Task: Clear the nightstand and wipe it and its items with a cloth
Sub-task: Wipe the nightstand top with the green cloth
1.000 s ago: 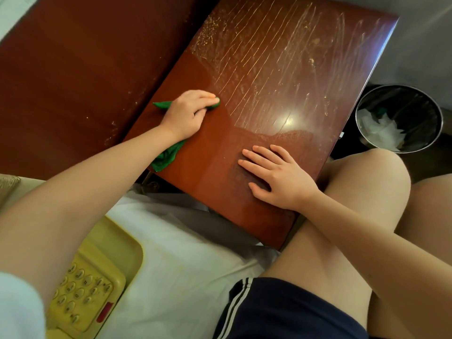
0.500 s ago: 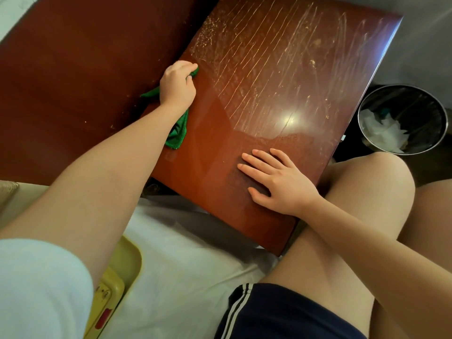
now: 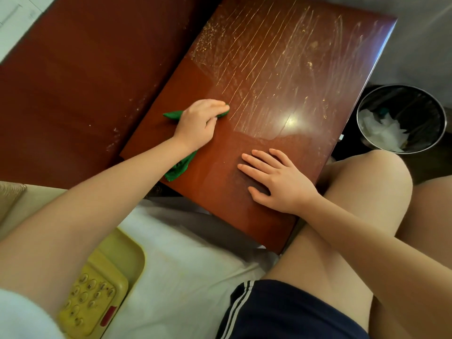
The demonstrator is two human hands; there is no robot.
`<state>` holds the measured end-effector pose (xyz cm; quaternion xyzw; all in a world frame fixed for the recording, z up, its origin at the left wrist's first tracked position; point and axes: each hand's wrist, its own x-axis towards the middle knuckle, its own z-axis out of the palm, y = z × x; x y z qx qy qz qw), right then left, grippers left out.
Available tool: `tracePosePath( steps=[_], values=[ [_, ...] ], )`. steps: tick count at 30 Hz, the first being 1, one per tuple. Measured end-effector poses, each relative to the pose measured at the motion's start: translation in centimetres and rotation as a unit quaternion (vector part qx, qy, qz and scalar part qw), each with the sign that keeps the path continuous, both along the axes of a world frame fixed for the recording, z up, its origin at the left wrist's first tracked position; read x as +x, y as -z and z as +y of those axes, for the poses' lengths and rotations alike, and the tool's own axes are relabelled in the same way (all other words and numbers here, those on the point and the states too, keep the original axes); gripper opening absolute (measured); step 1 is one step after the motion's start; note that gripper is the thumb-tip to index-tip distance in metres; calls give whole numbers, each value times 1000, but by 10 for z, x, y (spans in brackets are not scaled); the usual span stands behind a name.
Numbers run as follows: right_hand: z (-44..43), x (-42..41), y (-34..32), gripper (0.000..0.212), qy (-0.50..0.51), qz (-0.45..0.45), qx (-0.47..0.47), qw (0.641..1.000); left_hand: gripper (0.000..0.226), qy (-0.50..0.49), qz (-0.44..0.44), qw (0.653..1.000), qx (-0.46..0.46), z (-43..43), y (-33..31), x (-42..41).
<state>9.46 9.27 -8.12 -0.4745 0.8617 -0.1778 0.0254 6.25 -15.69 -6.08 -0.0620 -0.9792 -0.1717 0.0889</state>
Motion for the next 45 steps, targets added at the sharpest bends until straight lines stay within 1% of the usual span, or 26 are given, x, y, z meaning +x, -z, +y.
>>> tracePosePath(
  steps=[5, 7, 13, 14, 17, 22, 24, 26, 31, 40, 45],
  values=[
    [1, 0, 1, 54, 1, -9, 10, 1000, 36, 82, -4, 997, 15, 22, 3, 45],
    [1, 0, 0, 54, 1, -11, 14, 1000, 36, 91, -4, 996, 20, 25, 4, 54],
    [1, 0, 2, 54, -1, -4, 9, 1000, 34, 123, -26, 992, 30, 12, 6, 45],
    [1, 0, 2, 53, -2, -3, 4, 1000, 35, 103, -24, 994, 25, 7, 6, 39],
    [1, 0, 1, 53, -4, -6, -1, 1000, 37, -20, -17, 1000, 11, -11, 3, 15],
    [1, -1, 0, 54, -7, -10, 3, 1000, 38, -173, -8, 985, 14, -27, -1, -27],
    [1, 0, 1, 54, -6, -9, 2, 1000, 39, -209, -9, 978, 13, -24, -1, -35],
    [1, 0, 1, 54, -5, -10, -2, 1000, 39, -220, -12, 975, 8, -22, -2, -37],
    [1, 0, 0, 54, -5, -4, -2, 1000, 39, -188, -20, 982, -10, -22, -3, -35],
    [1, 0, 0, 54, -5, -14, 5, 1000, 39, -67, -3, 998, -17, 6, 0, -13],
    [1, 1, 0, 54, -4, -16, 2, 1000, 38, 22, 4, 1000, -1, 26, 2, 13]
  ],
)
